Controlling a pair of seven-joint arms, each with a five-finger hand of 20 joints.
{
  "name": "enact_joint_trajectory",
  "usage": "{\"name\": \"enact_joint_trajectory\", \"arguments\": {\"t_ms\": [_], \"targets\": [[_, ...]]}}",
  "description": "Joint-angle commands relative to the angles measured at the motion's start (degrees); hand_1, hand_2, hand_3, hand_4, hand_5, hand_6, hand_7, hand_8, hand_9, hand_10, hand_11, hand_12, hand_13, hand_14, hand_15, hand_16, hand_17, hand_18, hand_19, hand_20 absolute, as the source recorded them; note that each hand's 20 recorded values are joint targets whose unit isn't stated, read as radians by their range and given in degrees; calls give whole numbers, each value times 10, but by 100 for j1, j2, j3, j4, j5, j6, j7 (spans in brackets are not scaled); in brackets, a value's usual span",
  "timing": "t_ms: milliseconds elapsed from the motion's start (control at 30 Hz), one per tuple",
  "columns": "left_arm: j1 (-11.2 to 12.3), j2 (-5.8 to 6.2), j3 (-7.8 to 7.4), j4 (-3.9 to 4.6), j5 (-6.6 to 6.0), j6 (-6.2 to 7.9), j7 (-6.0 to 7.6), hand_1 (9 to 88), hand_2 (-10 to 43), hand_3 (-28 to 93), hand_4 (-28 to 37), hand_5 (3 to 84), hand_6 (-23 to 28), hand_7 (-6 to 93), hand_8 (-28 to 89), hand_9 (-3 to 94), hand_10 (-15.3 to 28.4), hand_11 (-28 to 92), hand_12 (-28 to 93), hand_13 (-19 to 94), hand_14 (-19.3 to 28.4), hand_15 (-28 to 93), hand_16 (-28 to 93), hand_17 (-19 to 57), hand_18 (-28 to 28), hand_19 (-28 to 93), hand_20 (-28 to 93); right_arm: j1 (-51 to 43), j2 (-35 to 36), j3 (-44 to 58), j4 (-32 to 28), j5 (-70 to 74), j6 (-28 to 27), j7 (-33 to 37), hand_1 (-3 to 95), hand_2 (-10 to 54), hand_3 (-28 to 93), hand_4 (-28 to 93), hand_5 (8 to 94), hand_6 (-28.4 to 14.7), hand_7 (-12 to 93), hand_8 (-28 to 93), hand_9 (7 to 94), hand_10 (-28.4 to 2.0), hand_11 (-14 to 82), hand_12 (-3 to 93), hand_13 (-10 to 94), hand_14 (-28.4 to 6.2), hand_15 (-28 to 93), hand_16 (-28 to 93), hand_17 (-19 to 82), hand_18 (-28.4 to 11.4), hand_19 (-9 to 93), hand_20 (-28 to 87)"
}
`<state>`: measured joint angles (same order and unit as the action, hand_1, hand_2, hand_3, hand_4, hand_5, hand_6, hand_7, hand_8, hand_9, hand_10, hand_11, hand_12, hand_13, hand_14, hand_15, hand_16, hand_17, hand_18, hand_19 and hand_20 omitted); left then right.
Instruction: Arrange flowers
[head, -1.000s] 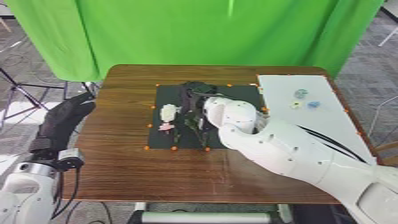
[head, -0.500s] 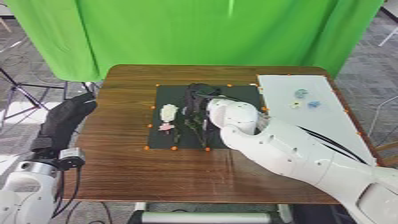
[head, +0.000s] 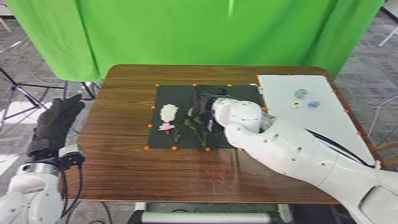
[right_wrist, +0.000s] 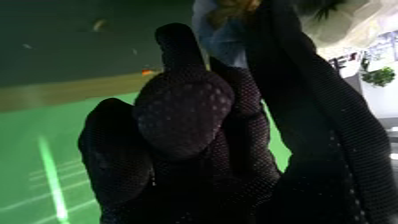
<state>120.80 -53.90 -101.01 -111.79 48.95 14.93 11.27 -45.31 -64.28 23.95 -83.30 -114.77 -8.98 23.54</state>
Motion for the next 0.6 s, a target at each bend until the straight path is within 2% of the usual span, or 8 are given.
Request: {"name": "enact_joint_trajectory", "arguments": {"t_ms": [33, 133, 200, 333, 400, 500, 567, 600], "targets": [[-5, -2, -35, -12, -32, -153, -42, 202, 318, 582, -283, 446, 21, 129, -81, 418, 137, 153, 74, 280, 127, 67, -9, 42, 61, 31, 126, 20, -17, 111, -25, 167, -164, 54, 452, -95, 631, -175, 669, 27, 172, 1, 701, -124, 98, 160, 919, -12, 557, 270, 633, -116, 932, 519], [11, -2, -42, -16, -38, -178, -51, 201, 308, 587, -283, 446, 22, 130, -82, 419, 137, 157, 73, 282, 129, 69, -9, 42, 61, 32, 126, 28, -31, 124, -43, 233, -172, 63, 430, -95, 652, -178, 662, 30, 172, -57, 698, -126, 98, 158, 920, -13, 552, 274, 632, -117, 932, 513], [7, 1, -31, -20, -32, -163, -63, 198, 270, 591, -283, 445, 23, 129, -82, 418, 138, 157, 73, 283, 130, 70, -8, 40, 64, 33, 127, 43, -44, 123, -60, 276, -181, 87, 417, -95, 656, -175, 658, 31, 166, -84, 697, -126, 98, 157, 919, -14, 550, 275, 631, -118, 932, 511], [-9, 0, -35, -6, -21, -218, -87, 191, 200, 599, -283, 440, 25, 127, -79, 414, 139, 159, 74, 285, 133, 71, -5, 36, 69, 35, 127, 70, -28, 125, -141, 366, -267, 119, 396, -95, 651, -172, 637, 26, 160, -97, 691, -130, 95, 155, 920, -15, 548, 274, 630, -120, 932, 508], [10, 5, -41, -18, -24, -215, -76, 188, 180, 601, -283, 435, 26, 125, -78, 413, 138, 158, 75, 286, 136, 71, -4, 34, 73, 38, 127, 66, 0, 166, -220, 429, -310, 152, 388, -95, 645, -169, 627, 24, 155, -98, 686, -133, 95, 154, 922, -16, 544, 274, 630, -120, 932, 505], [27, 8, -50, -25, -43, -191, -78, 189, 175, 597, -283, 435, 26, 123, -76, 412, 138, 158, 76, 287, 138, 72, -3, 33, 74, 39, 126, 67, 28, 277, -305, 527, -373, 144, 352, -95, 634, -156, 615, 21, 144, -96, 678, -144, 91, 148, 924, -21, 532, 273, 627, -123, 932, 496], [17, 17, -43, -15, -30, -236, -86, 192, 175, 595, -283, 435, 26, 123, -76, 412, 138, 158, 77, 288, 138, 71, -2, 33, 74, 39, 125, 46, 61, 391, -383, 565, -389, 132, 333, -95, 629, -152, 604, 18, 137, -95, 673, -148, 90, 146, 924, -22, 527, 273, 625, -126, 932, 491], [-3, 16, -49, 2, -16, -307, -104, 191, 175, 596, -283, 435, 26, 122, -76, 412, 138, 158, 77, 288, 139, 71, -2, 33, 74, 39, 124, 31, 82, 464, -435, 622, -403, 161, 327, -95, 627, -150, 602, 16, 134, -94, 670, -150, 89, 144, 925, -22, 525, 274, 625, -127, 932, 489]]}}
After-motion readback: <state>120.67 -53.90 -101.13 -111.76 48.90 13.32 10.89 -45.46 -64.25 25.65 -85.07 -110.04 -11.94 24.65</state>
